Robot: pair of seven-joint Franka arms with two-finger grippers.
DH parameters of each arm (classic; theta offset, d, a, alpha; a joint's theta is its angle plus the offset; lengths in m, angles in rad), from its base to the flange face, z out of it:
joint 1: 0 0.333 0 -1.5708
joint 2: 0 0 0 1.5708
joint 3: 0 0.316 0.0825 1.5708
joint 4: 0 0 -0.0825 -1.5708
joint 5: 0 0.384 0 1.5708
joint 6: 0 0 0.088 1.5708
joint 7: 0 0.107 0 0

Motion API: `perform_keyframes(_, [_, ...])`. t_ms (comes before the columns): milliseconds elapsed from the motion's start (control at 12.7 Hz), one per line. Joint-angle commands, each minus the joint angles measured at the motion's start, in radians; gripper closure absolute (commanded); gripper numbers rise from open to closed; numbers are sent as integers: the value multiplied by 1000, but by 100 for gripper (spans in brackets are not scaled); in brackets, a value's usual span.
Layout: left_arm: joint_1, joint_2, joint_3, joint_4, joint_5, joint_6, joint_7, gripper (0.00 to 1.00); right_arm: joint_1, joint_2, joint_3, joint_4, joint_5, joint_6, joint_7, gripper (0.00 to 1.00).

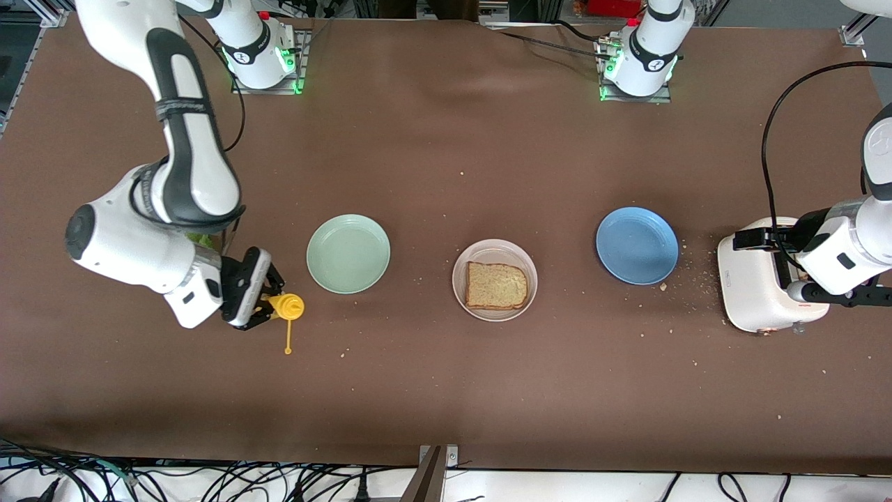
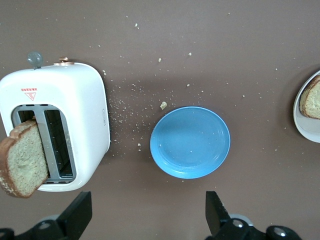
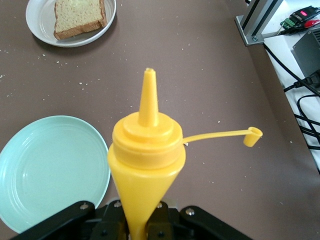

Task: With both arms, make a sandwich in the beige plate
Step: 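Lift the mustard bottle and carry it over the beige plate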

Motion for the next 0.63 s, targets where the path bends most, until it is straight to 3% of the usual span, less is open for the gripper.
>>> perform_keyframes(0, [-5, -6, -6, 0, 43, -9, -13, 0, 60, 5, -14, 45, -133, 0, 131, 100])
perform_keyframes(395, [-5, -6, -6, 0, 43, -9, -13, 0, 212, 21, -11, 117, -493, -9, 418, 100])
perform_keyframes(552, [-5, -6, -6, 0, 43, -9, -13, 0, 280, 34, -11, 134, -590, -12, 576, 100])
